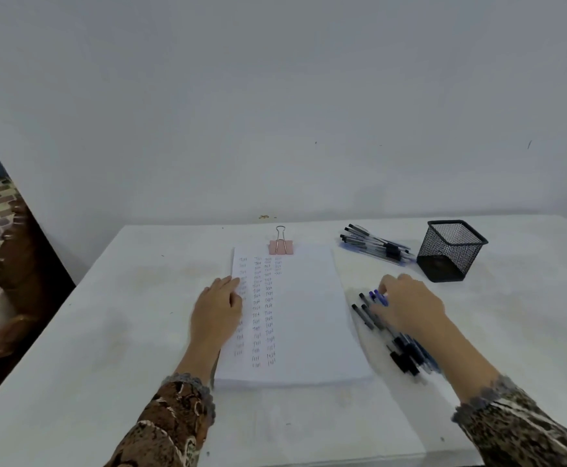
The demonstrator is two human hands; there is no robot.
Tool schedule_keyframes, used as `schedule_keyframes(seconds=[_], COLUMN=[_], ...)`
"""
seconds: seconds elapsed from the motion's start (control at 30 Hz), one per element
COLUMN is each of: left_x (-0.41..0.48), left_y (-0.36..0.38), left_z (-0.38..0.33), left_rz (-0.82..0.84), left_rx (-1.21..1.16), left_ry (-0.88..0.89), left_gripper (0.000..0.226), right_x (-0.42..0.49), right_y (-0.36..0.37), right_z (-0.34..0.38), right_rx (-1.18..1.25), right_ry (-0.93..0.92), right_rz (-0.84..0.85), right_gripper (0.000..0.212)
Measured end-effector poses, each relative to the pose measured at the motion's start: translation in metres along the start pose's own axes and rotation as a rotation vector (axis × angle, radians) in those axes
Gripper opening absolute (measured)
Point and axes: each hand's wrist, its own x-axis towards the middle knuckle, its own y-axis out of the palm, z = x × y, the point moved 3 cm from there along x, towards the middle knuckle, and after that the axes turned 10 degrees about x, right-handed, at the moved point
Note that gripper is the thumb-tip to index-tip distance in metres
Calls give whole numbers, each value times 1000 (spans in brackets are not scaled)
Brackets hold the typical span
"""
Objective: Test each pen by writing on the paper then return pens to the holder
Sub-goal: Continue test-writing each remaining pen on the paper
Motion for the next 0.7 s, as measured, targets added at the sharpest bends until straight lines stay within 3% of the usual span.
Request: schedule_keyframes(seconds=[0.1, 0.27, 0.4, 0.47, 0.6, 0.7], left_x=[0, 2, 2, 4, 5, 5], left_y=[1, 1, 3, 4, 5, 4], left_z=[1, 1, 1, 2, 2, 2], left_rz=[5, -14, -17, -23, -29, -37], left_rx=[-2, 19, 36, 34, 28, 16], left_ry=[-7, 4, 18, 16, 18, 27], left_gripper=[41, 40, 40, 40, 40, 39], right_x=[-14, -19, -15, -15, 21, 75], right_y=[15, 52, 46, 27, -18, -49], right_z=[17, -2, -13, -9, -12, -5], right_rx=[-133, 33, 31, 29, 157, 200], right_ry=[-25, 23, 40, 63, 60, 11], right_rz=[-179, -109, -195, -183, 27, 17], right_gripper=[46, 43, 56, 55, 48, 35])
